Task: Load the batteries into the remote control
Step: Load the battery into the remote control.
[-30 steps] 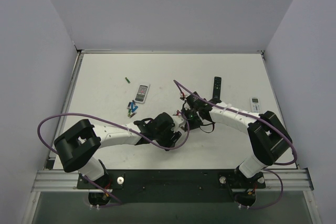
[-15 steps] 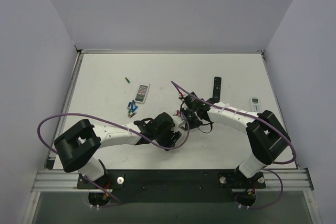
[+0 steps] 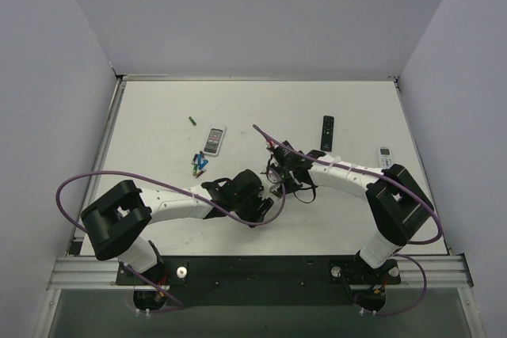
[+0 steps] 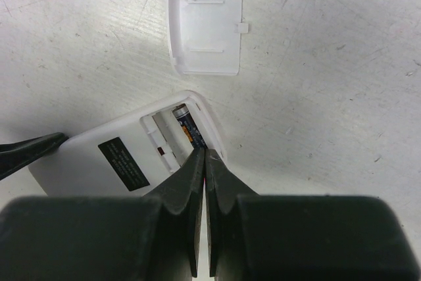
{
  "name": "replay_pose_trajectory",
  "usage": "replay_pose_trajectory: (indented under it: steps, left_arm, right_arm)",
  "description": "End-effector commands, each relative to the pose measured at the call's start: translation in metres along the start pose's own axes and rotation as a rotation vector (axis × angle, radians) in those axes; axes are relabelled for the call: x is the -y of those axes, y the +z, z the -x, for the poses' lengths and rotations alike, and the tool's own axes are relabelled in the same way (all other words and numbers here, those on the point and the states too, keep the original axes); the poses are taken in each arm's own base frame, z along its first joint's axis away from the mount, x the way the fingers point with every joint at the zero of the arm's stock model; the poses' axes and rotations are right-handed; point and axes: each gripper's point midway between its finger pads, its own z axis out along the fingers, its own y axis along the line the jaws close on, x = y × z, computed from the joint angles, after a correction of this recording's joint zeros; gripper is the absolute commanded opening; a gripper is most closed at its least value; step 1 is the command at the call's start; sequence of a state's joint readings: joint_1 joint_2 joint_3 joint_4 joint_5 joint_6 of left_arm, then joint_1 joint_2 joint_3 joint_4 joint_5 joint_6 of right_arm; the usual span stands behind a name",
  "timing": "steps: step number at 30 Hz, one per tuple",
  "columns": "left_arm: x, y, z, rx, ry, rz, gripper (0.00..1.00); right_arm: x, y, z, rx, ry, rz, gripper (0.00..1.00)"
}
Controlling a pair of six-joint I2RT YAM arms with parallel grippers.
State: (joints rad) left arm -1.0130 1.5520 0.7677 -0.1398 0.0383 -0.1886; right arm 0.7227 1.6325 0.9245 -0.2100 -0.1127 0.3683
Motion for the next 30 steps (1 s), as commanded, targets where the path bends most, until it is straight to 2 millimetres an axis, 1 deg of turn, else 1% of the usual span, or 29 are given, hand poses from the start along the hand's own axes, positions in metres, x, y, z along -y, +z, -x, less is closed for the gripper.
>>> replay_pose_trajectory:
  steps: [1, 5, 8, 10, 12, 14, 15, 16, 17, 19, 21, 22, 23, 24, 25, 26, 28, 29, 30]
  left_arm:
    - [-0.004, -0.005, -0.015, -0.054, -0.022, 0.018, 0.00]
    - [-0.004, -0.006, -0.016, -0.054, -0.024, 0.024, 0.00]
    - [-0.006, -0.006, -0.015, -0.051, -0.026, 0.032, 0.00]
    - [-0.007, -0.006, -0.015, -0.050, -0.029, 0.036, 0.00]
    - [-0.008, -0.006, -0.014, -0.047, -0.030, 0.042, 0.00]
    - [-0.008, -0.007, -0.014, -0.047, -0.032, 0.043, 0.00]
    - [-0.008, -0.007, -0.015, -0.046, -0.032, 0.045, 0.00]
    - [-0.008, -0.006, -0.015, -0.048, -0.032, 0.043, 0.00]
    - [-0.008, -0.006, -0.015, -0.050, -0.032, 0.044, 0.00]
    - [-0.008, -0.006, -0.015, -0.050, -0.031, 0.043, 0.00]
    - [-0.008, -0.006, -0.015, -0.050, -0.033, 0.044, 0.01]
    - [-0.008, -0.007, -0.015, -0.048, -0.032, 0.043, 0.04]
    - [-0.012, -0.007, -0.014, -0.043, -0.033, 0.064, 0.06]
    - [-0.012, -0.007, -0.014, -0.041, -0.033, 0.065, 0.08]
    - [-0.012, -0.007, -0.013, -0.039, -0.033, 0.068, 0.12]
    - [-0.012, -0.007, -0.013, -0.037, -0.033, 0.068, 0.13]
    - [-0.012, -0.007, -0.012, -0.036, -0.031, 0.063, 0.13]
    - [-0.011, -0.007, -0.012, -0.037, -0.030, 0.061, 0.13]
    - [-0.011, -0.007, -0.012, -0.035, -0.031, 0.060, 0.13]
  right_arm:
    - [0.011, 0.006, -0.004, -0.019, -0.001, -0.079, 0.00]
    - [0.011, 0.009, -0.009, -0.037, -0.036, -0.088, 0.00]
    - [0.006, 0.009, -0.011, -0.050, -0.088, -0.092, 0.00]
    - [0.001, 0.006, -0.011, -0.055, -0.110, -0.083, 0.00]
    - [-0.007, -0.001, -0.005, -0.044, -0.108, -0.055, 0.00]
    - [-0.014, -0.013, 0.009, 0.000, -0.098, -0.028, 0.00]
    - [-0.015, -0.019, 0.012, 0.007, -0.096, -0.023, 0.00]
    - [-0.018, -0.027, 0.020, 0.036, -0.092, -0.009, 0.00]
    - [-0.018, -0.032, 0.024, 0.047, -0.087, -0.004, 0.01]
    - [-0.020, -0.046, 0.036, 0.086, -0.080, 0.015, 0.03]
    - [-0.021, -0.054, 0.043, 0.105, -0.082, 0.024, 0.06]
    - [-0.019, -0.058, 0.045, 0.115, -0.077, 0.027, 0.07]
    - [-0.017, -0.060, 0.046, 0.120, -0.077, 0.027, 0.10]
    - [-0.015, -0.060, 0.046, 0.123, -0.081, 0.023, 0.11]
    - [-0.013, -0.060, 0.044, 0.117, -0.086, 0.026, 0.14]
    - [-0.012, -0.058, 0.042, 0.107, -0.087, 0.027, 0.18]
    - [-0.011, -0.052, 0.037, 0.081, -0.113, 0.032, 0.22]
    - [-0.014, -0.049, 0.034, 0.067, -0.122, 0.046, 0.26]
    - [-0.016, -0.047, 0.034, 0.066, -0.134, 0.054, 0.28]
